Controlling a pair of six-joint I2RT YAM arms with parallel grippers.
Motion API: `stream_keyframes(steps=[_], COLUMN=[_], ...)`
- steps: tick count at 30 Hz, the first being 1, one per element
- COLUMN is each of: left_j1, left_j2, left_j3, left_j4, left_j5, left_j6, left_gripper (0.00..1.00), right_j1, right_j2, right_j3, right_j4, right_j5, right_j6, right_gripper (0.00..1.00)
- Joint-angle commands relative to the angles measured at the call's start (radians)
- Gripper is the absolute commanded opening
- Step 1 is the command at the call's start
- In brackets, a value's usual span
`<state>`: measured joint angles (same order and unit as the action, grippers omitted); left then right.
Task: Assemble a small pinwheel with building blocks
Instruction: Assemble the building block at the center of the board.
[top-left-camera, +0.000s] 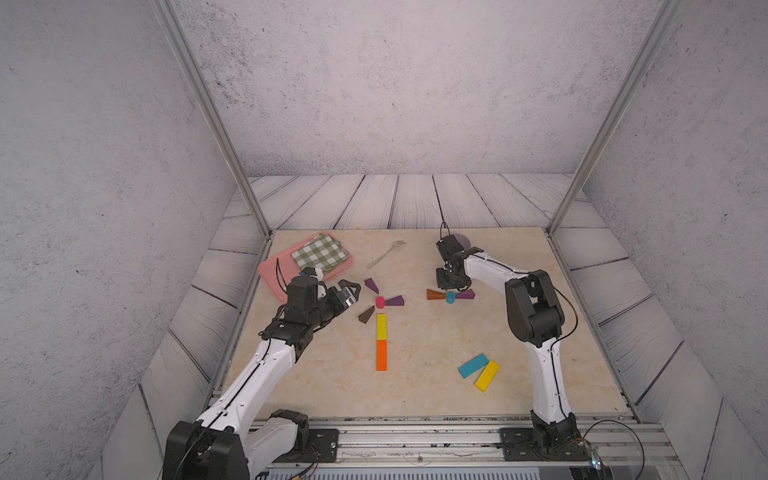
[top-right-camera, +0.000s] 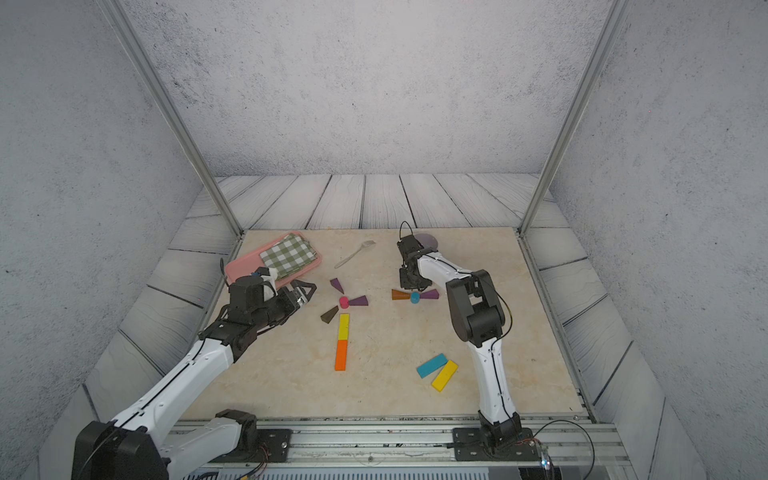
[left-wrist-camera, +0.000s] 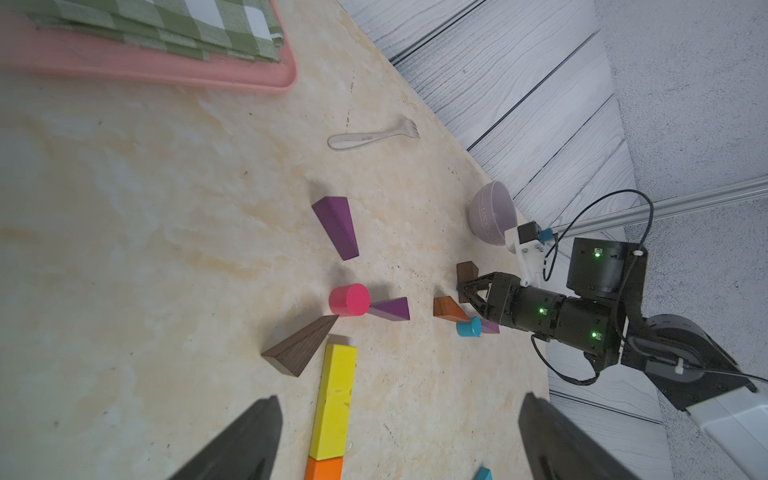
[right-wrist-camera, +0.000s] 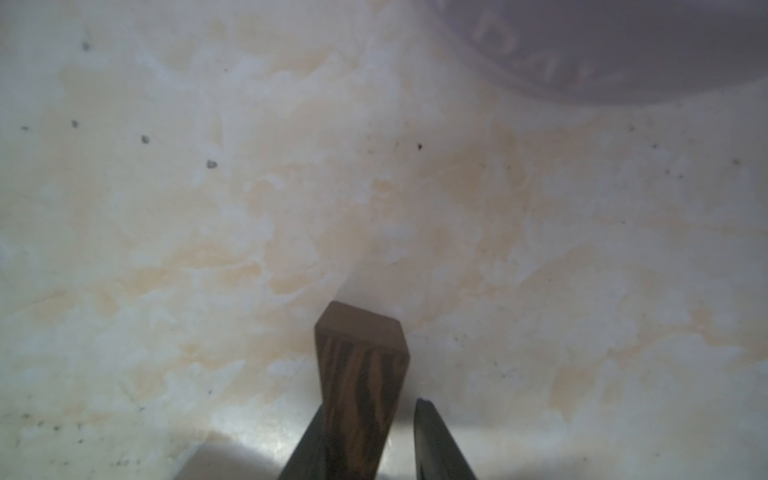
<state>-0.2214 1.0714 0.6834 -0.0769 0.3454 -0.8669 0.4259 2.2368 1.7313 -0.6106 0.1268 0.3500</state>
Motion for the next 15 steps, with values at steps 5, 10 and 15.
stream_keyframes(steps=[5,10,15], left_j1=[0.02,0.028,0.04], left_j2=[-0.015,-0.018,-0.02], left_j3=[-0.018,-0.018,-0.018], left_j4=[-0.007,-0.009,-0.014], left_j5=[0.013,0.019,0.026], left_j6=[0.017,0.022,0.028], left_gripper=[0.96,0.96,0.96], right_j1=[-0.005,-0.007,-0.006], right_j2=[0.022,0.01,-0.008], right_j3=[0.004,0.003,0.006], right_j4=[-0.013,-0.017,-0.031], right_j5=[0.025,0.021,0.018], right_j6=[-0.009,-0.021,-0.037], right_gripper=[0.35,0.35,0.37])
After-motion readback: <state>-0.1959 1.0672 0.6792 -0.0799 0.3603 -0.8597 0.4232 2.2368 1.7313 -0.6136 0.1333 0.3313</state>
